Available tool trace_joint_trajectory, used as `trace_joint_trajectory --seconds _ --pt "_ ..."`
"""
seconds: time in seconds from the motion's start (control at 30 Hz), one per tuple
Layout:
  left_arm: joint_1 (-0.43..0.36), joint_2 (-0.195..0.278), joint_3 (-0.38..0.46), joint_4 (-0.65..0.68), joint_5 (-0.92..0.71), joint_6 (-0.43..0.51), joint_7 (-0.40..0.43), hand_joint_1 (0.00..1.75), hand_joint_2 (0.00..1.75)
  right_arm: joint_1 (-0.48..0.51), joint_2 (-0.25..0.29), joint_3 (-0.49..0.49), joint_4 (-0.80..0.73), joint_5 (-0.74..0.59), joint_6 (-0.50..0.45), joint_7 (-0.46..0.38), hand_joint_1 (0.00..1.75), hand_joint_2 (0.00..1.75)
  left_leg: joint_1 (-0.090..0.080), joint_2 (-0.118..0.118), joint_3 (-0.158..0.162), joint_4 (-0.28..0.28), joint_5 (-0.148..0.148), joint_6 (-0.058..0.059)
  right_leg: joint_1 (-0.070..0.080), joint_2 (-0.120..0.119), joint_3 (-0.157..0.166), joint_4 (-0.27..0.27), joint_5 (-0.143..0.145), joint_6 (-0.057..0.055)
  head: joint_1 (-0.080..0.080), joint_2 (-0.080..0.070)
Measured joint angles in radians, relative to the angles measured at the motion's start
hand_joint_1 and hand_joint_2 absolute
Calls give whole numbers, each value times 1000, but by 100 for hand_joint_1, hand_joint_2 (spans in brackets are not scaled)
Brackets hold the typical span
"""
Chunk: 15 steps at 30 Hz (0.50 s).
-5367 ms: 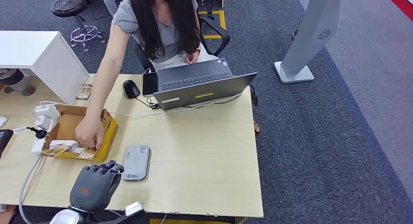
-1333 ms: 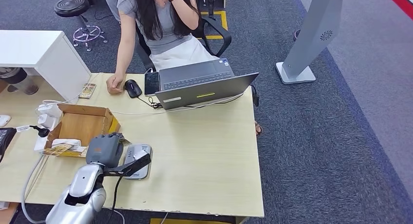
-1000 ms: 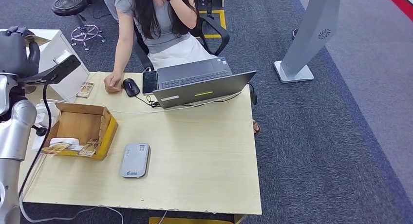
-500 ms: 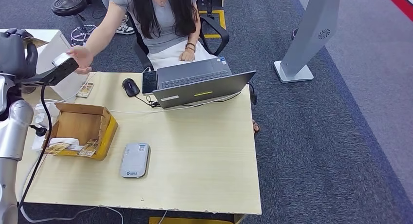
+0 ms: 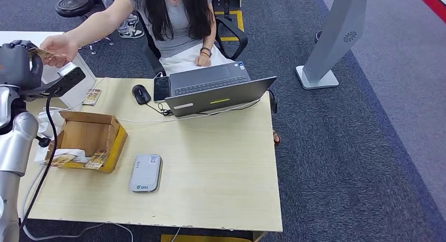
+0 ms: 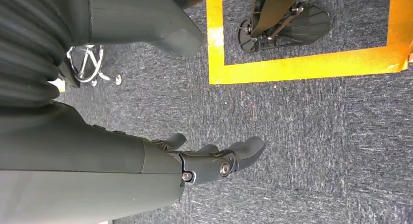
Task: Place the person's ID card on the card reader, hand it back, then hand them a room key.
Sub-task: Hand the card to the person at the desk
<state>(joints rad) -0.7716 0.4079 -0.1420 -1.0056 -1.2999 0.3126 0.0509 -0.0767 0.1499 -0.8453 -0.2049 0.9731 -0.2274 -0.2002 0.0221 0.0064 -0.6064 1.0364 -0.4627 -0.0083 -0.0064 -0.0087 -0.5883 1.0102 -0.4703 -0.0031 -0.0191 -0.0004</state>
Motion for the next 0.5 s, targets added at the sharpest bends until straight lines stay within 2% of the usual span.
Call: trace_joint_trajectory --seconds 0.1,0.23,0.5 --pt "12 -1 2 1 4 17 0 175 175 1 0 0 0 3 0 0 0 175 0 0 0 0 0 0 0 0 0 0 0 0 0 0" --pt "21 -2 4 1 5 23 -1 0 175 2 0 0 0 4 0 0 0 175 0 0 0 0 0 0 0 0 0 0 0 0 0 0" --pt "30 -2 9 1 5 22 -1 0 175 2 0 0 0 4 0 -7 0 175 0 0 0 0 0 0 0 0 0 0 0 0 0 0"
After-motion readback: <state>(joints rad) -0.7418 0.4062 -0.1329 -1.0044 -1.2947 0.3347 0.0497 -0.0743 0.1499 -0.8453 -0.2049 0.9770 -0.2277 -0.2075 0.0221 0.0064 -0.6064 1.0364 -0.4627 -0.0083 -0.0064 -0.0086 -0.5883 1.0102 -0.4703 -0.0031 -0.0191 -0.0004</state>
